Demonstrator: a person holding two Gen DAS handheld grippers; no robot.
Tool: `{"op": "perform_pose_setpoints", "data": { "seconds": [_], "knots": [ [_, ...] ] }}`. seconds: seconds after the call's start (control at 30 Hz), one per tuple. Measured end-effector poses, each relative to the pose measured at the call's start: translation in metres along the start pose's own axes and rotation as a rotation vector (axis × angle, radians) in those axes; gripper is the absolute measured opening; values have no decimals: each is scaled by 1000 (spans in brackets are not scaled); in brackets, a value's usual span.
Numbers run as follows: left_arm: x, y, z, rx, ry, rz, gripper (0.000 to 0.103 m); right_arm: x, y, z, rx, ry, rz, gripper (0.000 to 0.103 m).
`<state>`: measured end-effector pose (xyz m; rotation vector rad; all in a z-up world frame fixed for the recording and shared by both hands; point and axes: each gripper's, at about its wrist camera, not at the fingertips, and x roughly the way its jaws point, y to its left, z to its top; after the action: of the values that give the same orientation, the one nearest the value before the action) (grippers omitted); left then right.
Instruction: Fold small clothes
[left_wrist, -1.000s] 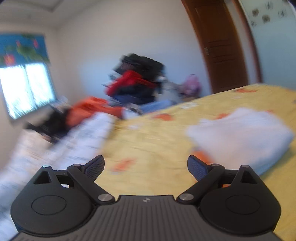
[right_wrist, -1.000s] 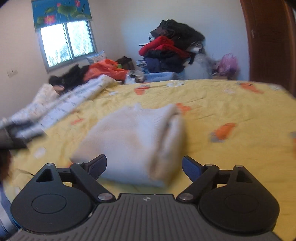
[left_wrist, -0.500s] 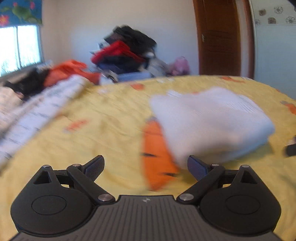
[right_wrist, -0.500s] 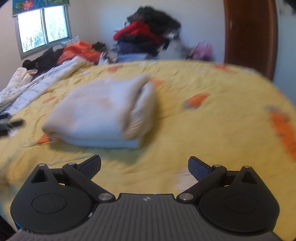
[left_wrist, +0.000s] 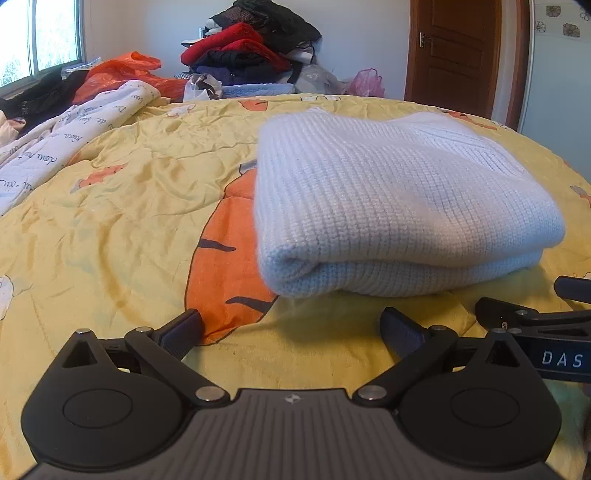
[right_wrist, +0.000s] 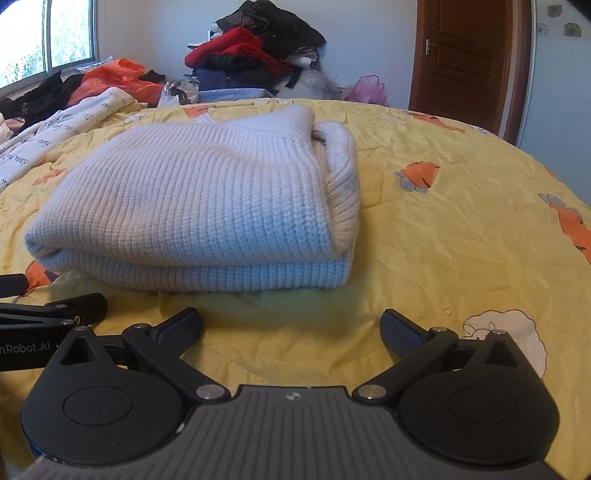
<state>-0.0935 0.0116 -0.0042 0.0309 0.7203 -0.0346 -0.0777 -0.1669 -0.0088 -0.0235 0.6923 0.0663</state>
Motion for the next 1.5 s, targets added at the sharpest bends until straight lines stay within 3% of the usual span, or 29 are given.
{"op": "perform_pose_setpoints", "data": {
  "seconds": [1.5],
  "knots": [
    [4, -2, 1, 2, 2, 9, 103, -2, -2, -4, -3, 0, 1, 103]
  ]
}}
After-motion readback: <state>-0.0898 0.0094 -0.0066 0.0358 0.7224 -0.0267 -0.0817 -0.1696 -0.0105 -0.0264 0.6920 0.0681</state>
